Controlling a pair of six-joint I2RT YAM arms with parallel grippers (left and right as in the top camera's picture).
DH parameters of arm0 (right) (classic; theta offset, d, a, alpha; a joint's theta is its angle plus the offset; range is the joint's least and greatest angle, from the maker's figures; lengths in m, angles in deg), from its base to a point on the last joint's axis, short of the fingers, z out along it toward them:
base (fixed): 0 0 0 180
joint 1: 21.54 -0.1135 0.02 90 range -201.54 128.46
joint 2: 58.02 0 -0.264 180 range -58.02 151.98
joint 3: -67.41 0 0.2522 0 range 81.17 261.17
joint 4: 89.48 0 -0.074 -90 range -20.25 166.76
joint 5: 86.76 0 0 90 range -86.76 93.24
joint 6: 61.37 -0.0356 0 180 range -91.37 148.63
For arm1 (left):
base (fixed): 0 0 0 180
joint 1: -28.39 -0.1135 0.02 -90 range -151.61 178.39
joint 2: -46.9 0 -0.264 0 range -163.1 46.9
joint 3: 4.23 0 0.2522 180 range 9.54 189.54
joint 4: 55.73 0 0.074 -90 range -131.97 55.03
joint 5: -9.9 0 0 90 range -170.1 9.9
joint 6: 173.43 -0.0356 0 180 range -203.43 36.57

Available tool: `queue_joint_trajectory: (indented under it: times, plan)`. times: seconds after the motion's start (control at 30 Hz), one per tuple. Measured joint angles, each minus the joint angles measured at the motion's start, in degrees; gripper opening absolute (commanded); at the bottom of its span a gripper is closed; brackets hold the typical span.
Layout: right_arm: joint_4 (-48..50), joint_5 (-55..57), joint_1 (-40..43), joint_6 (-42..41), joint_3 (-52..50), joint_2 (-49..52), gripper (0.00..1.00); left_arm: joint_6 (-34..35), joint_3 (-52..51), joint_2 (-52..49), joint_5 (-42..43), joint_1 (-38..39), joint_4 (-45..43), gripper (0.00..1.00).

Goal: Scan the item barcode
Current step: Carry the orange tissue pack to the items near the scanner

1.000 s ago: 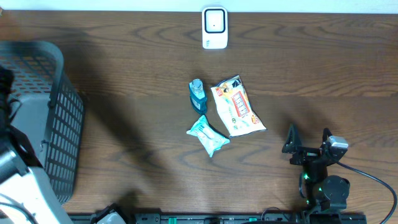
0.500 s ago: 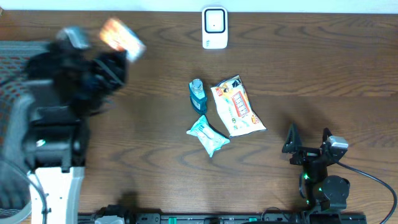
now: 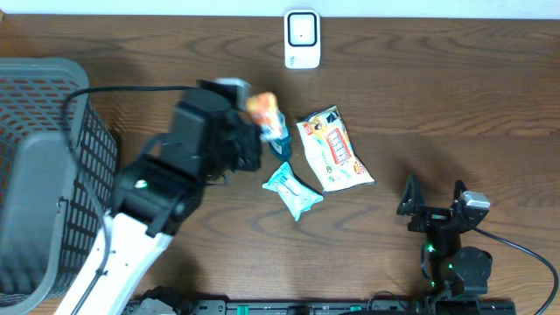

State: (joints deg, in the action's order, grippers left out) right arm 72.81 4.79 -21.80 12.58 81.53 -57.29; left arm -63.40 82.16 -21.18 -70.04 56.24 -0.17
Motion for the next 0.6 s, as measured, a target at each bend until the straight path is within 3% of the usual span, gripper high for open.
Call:
queue_joint_trajectory:
  times: [0.17,0.6]
  plan:
    - [0.0,0.0,0.0,0.0,0.0,0.0,0.99,-5.0,-0.5,-5.3,-0.1,4.3,1.3,0.07]
    - [0.0,0.0,0.0,0.0,0.0,0.0,0.99,-9.0,-2.8,-23.3,0.5,17.4,-1.4,0.08]
